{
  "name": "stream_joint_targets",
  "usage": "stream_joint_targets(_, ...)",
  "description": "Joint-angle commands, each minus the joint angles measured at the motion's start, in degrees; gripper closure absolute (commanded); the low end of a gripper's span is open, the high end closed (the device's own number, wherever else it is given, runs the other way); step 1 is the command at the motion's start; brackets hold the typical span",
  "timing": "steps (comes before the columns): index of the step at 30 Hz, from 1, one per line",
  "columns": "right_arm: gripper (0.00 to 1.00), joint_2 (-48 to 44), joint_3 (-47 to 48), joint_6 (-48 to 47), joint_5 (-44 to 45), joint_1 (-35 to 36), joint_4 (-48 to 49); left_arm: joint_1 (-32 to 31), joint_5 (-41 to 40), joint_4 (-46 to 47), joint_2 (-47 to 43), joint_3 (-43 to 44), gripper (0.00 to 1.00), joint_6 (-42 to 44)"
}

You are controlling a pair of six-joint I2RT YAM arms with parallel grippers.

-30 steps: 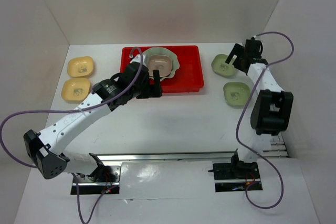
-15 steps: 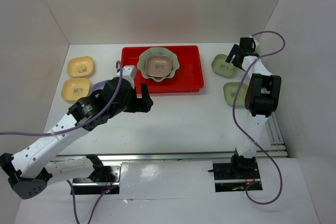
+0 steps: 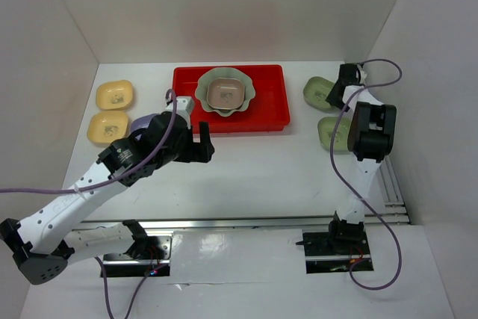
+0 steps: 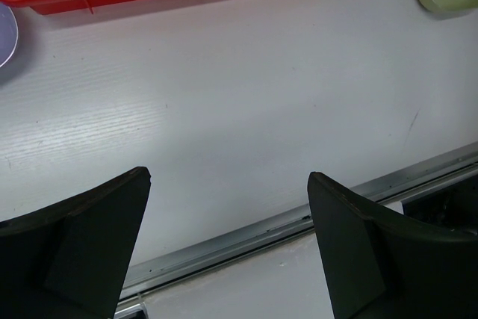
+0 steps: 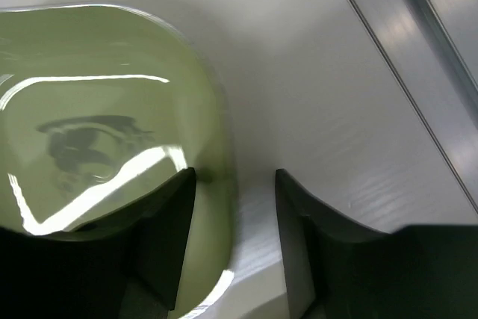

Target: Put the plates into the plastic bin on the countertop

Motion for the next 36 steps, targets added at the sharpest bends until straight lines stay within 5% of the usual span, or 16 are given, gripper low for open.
stream_joint_targets(1, 0.48, 1.0, 0.9, 0.8, -0.4, -0.7, 1.8, 0.2, -0.9, 1.3, -1.8, -0.6, 0.00, 1.3)
stream_joint_targets(4, 0.83, 2.1, 2.0, 1.5, -0.4, -1.2, 1.0, 0.8, -0.4, 1.9, -1.8, -1.2, 0.00, 1.3)
stream_joint_targets(8, 1.00, 3.3, 5.9, 2.6, 0.9, -0.7, -0.9, 0.8, -0.4, 1.9, -1.8, -1.7, 0.00, 1.8)
stream_joint_targets(19, 1.00, -8.4, 8.0, 10.9, 15.5, 2.5, -3.4, 0.8, 0.1, 2.4, -1.8, -2.8, 0.00, 1.8)
stream_joint_targets(30, 1.00, -13.3, 4.3, 11.7, 12.7, 4.4, -1.0, 1.3, 0.1, 2.4, -2.4, -4.5, 0.00, 0.8)
stream_joint_targets(36, 1.00, -21.4, -2.5, 8.6, 10.1, 13.1, 5.6, 1.3, -0.4, 2.4, -1.9, -4.5, 0.00, 1.3)
